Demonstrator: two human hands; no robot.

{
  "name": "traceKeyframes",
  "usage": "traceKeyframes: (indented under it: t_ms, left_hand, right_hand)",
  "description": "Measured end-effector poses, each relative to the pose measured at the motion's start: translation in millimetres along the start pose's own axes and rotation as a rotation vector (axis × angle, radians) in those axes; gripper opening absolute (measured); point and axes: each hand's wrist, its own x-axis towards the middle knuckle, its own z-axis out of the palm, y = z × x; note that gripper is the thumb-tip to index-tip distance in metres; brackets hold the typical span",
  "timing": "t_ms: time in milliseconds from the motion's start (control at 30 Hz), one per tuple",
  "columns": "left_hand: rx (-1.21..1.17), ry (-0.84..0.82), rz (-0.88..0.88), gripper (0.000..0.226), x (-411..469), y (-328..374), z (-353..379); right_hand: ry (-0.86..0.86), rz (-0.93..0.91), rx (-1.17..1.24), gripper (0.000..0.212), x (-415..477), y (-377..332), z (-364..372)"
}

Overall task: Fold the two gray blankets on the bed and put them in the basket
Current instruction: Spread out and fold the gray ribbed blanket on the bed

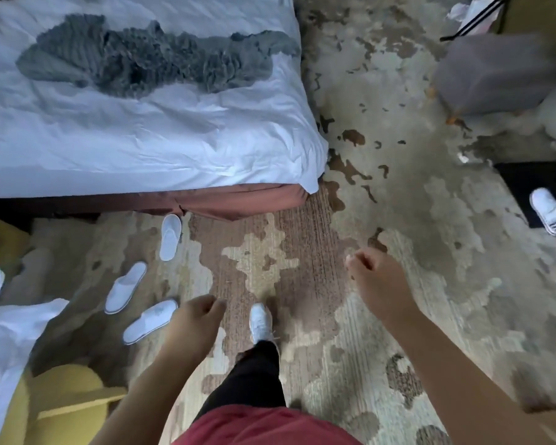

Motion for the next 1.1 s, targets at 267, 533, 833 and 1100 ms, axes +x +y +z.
traceKeyframes:
  t_ms: [267, 533, 833, 1100]
  left_hand:
    - [0.062, -0.28, 0.33, 0.035, 211.3, 174.1, 79.0]
    - [-0.019, -0.391, 0.638, 0.036, 362.8, 399.9, 128.3]
    - [0.102, -0.347, 0.491, 0.035, 534.5, 490.3, 199.0]
    - [0.082, -0.127, 0.024, 0.032, 647.3, 522.7, 174.7]
  right_hand:
    - [0.178, 0.434, -0.065, 0.024, 105.5, 57.8, -47.9]
    - [0.44, 0.645, -0.002, 0.023, 235.1, 43.9, -104.7]
    - [0.256, 0.556, -0.032, 0.025, 499.8, 66.1, -162.6]
    - [-0.111, 0.087, -0.122, 0.031, 813.1, -56.1, -202.5]
